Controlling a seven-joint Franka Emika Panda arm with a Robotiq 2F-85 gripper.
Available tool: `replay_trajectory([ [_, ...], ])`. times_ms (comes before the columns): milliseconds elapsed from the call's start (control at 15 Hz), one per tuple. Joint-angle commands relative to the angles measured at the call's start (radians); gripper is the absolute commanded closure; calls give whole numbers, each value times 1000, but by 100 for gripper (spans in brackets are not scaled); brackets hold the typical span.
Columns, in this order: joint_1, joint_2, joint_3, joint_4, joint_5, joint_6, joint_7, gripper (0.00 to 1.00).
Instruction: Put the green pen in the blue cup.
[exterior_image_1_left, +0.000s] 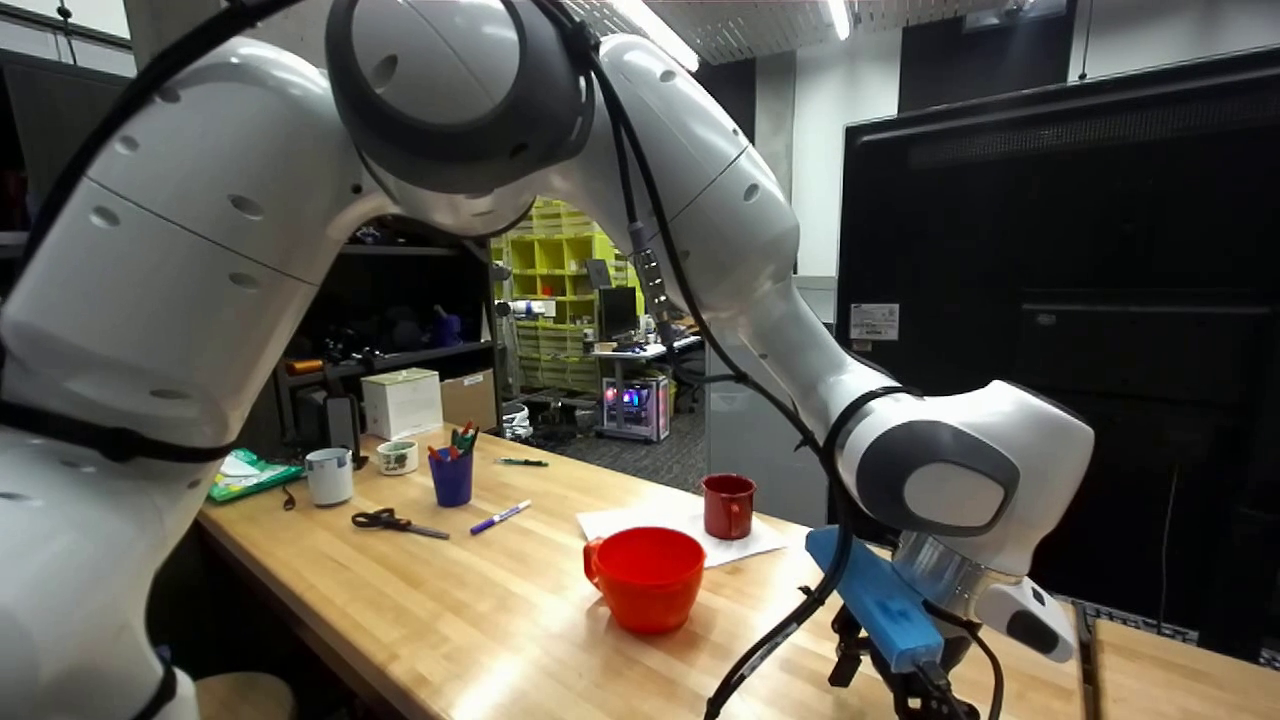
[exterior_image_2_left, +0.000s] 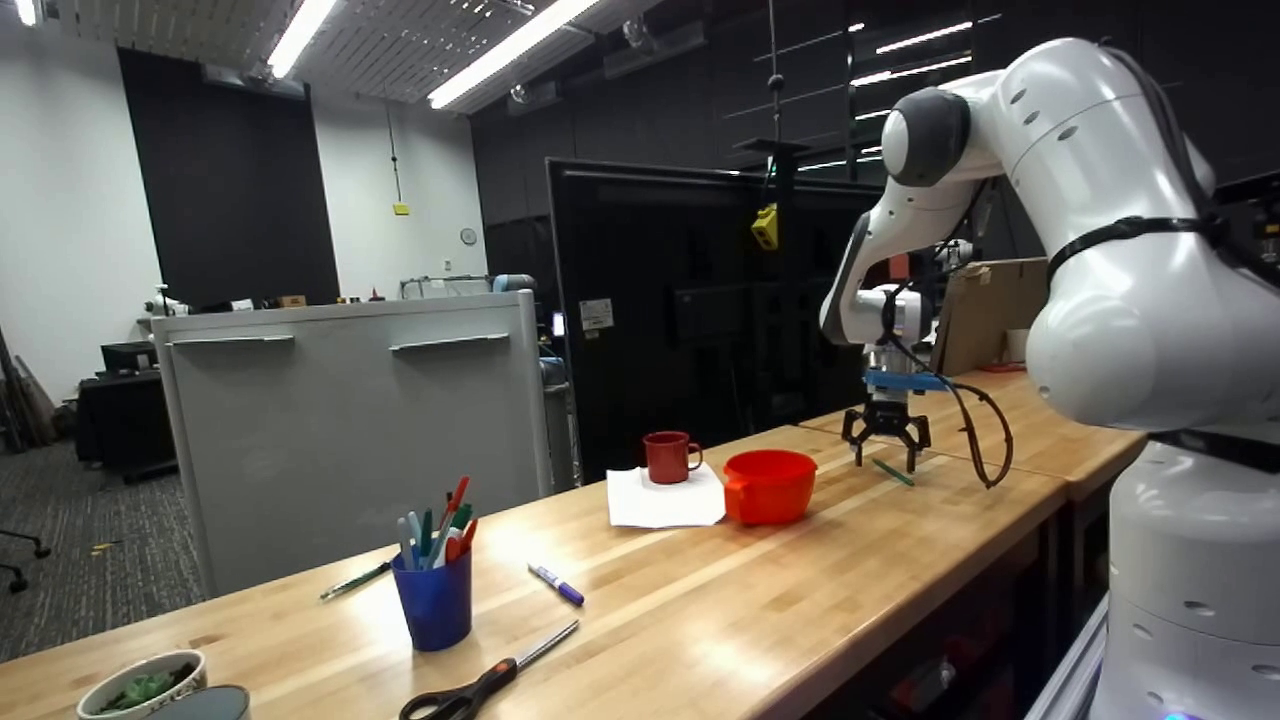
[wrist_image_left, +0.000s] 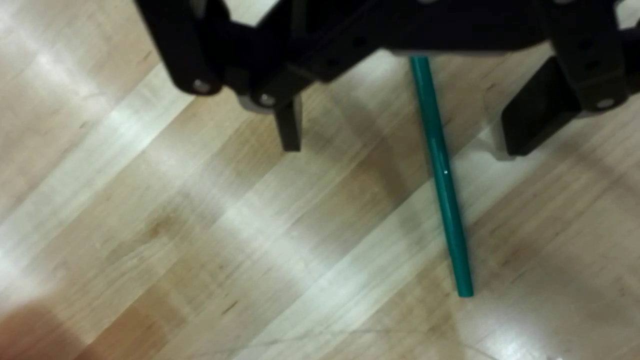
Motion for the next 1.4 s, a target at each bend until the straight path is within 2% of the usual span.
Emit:
replay_trajectory([
  [0,22,-31,-10,-72,-10,94,-12,0],
  [600,61,-56,-17,-162,-89,277,-17,0],
  [667,63,-60,-16,-170,-92,286,-16,25],
  [800,62,-69,-14,-182,-96,294,-17,29],
  [933,60,-81,-16,-189,-98,294,-16,40],
  [1200,56,-98,-24,-194,-101,286,-19,73],
  [1333,54,-104,-27,-196,-99,280,-22,86],
])
